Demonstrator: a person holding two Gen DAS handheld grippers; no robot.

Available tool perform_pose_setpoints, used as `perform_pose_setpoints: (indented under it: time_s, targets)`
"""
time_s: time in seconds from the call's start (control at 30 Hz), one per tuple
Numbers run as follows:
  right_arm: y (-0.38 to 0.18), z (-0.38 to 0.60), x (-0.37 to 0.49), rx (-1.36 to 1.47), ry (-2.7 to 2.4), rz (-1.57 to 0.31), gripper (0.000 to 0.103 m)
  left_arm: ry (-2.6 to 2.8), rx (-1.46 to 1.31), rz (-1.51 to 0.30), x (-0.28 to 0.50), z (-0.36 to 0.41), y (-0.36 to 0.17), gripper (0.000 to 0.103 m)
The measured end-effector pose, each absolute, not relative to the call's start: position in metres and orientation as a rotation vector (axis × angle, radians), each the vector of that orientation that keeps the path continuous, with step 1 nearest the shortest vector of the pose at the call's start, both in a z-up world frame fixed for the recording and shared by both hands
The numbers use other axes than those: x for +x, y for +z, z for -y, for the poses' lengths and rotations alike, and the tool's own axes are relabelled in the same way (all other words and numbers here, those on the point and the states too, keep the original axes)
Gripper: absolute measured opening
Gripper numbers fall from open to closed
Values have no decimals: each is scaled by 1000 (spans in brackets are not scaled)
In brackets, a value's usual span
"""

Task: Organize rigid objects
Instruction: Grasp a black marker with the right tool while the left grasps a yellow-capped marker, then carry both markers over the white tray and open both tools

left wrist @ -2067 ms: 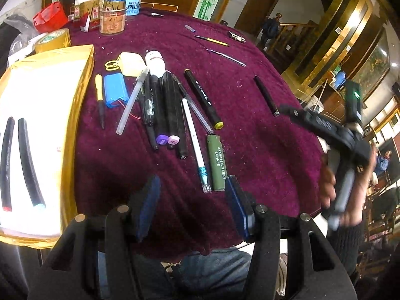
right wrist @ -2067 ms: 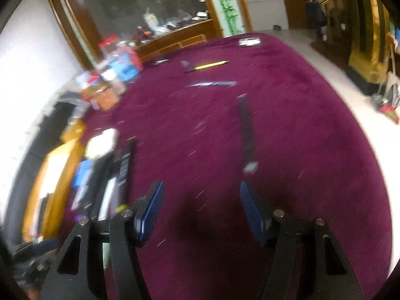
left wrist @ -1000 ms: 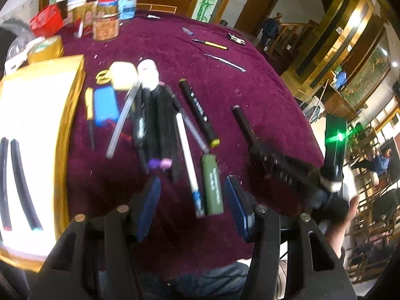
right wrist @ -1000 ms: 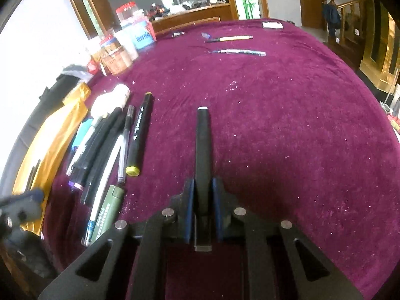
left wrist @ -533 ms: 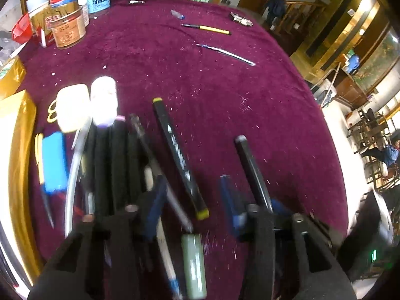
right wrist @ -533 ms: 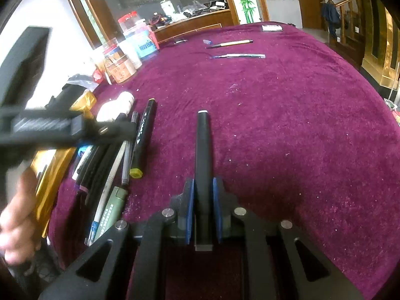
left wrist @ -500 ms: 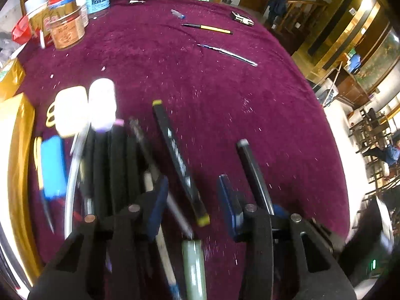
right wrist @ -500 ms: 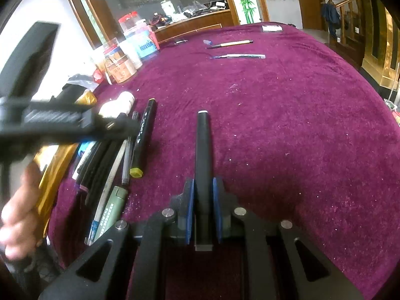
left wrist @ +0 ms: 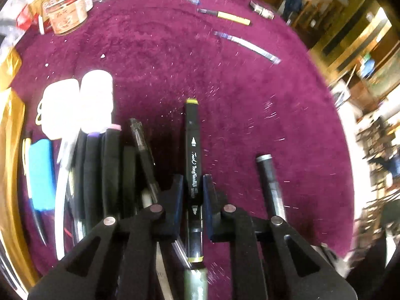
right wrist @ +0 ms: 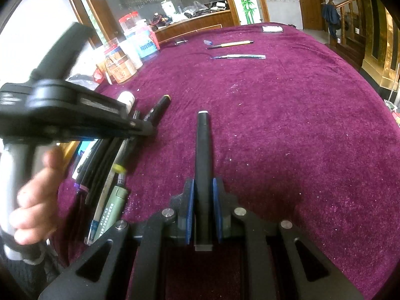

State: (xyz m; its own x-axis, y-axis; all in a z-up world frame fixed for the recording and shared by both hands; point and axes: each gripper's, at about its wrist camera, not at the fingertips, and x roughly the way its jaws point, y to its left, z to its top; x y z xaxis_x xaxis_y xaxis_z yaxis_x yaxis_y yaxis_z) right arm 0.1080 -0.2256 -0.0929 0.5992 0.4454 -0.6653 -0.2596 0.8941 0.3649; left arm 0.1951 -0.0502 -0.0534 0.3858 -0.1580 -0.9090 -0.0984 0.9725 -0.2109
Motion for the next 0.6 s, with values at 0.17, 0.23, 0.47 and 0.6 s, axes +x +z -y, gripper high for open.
perform_pose_setpoints:
  time_s: [0.17,0.23,0.47,0.6]
  targets:
    - [-92,224,108,234,408,-831,13,-132,-252,-1075,150,48,-18,12]
    - [-92,225,106,242,407,-824,13,-163,-271,-1056,130,43,-10,12]
    - [-83,224,93,208,415,-725,13,-138,-356,-993,60,5,-9,12]
    - [-78,229,90,335,485,-715,13,-90,-416,-941,27,-33,-2,12]
